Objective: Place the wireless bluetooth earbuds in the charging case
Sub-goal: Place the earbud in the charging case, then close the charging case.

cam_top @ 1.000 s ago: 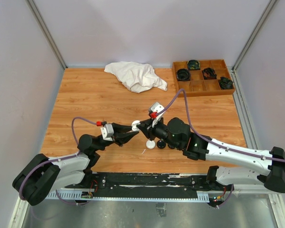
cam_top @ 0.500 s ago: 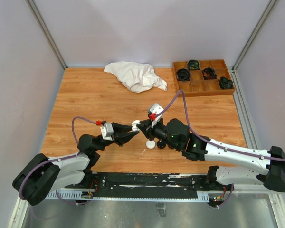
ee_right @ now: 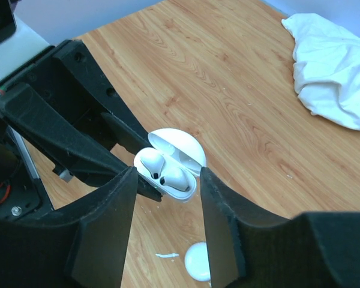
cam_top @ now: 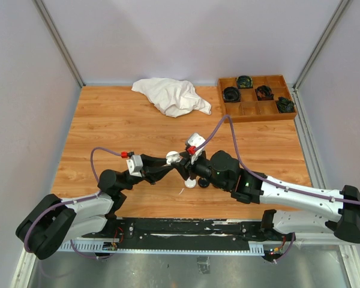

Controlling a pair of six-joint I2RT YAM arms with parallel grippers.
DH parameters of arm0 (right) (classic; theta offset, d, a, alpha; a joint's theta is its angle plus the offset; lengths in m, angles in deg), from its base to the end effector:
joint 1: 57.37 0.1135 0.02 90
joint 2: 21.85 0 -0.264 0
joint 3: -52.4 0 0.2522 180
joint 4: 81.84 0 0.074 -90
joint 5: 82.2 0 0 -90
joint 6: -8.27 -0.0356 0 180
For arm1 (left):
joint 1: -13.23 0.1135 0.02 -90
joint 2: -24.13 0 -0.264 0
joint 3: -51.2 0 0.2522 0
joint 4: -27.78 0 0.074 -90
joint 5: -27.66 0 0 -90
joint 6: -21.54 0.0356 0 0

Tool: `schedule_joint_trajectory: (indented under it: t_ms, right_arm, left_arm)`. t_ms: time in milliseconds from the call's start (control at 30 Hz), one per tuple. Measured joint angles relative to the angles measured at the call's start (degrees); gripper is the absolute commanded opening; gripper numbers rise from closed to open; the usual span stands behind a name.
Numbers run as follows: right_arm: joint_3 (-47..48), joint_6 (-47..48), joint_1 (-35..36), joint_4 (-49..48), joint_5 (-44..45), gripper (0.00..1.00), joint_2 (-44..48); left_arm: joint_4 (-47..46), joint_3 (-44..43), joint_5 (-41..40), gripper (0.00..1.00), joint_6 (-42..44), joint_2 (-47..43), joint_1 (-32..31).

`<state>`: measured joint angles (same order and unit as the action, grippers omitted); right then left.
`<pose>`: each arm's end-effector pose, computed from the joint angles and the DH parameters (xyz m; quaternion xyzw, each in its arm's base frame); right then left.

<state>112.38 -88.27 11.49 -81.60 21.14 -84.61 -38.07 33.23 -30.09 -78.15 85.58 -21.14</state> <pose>0.1013 0.2391 0.3303 -0.3044 0.6580 0.3513 0.5924 0.1322 -0.1134 0.2115 0.3397 0.4730 -0.4427 0.6819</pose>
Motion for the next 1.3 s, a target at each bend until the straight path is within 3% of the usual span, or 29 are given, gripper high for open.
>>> schedule_joint_trajectory:
  t_ms: [200,467,833,1300]
  right_arm:
    - [2.2,3.7,-0.9,7.3,-4.7,0.62,2.4]
    - [8.7,8.3,-11.0,16.4,-22.8,0.77,5.9]
    - [9.7,15.1,-21.8,21.6,-47.8,0.82,1.4]
    - [10.6,18.1,-22.9,21.3,-60.2,0.79,-5.0]
  left_arm:
    - [0.1,0.0,0.1,0.00,0.0,0.0,0.0]
    - [0.5,0.0,2.3,0.00,-1.3,0.0,0.0]
    - [5.6,-3.6,6.6,0.00,-1.3,-1.2,0.0]
    - [6.7,-4.8,7.7,0.00,-3.3,-0.8,-0.3]
